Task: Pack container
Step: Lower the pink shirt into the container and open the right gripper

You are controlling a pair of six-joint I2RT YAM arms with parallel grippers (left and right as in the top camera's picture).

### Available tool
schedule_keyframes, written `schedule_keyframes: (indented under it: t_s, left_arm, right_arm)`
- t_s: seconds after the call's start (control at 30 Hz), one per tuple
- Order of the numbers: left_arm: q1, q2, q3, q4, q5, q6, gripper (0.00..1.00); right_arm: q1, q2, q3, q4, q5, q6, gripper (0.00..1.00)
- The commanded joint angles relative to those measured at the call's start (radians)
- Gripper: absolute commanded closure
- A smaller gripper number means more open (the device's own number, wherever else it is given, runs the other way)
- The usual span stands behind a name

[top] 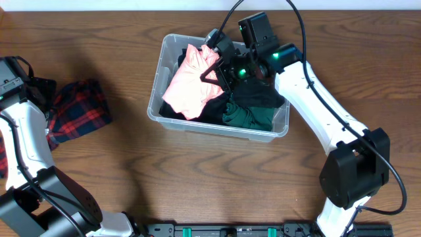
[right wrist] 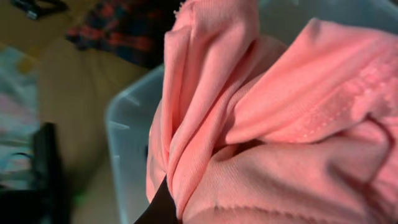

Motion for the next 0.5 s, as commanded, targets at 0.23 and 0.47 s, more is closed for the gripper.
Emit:
schedule_keyframes:
  t_s: [0.23,0.47]
  left_arm:
    - [0.005,0.008,0.0,0.0,-0.015,-0.001,0.02]
    - [0.005,0.008,0.0,0.0,-0.015,-0.001,0.02]
  right_arm:
    - [0.012,0.127,0.002,0.016,0.172,-0.087,0.99]
    - [0.013,0.181,0.002,0.067,0.32,-0.088,0.98]
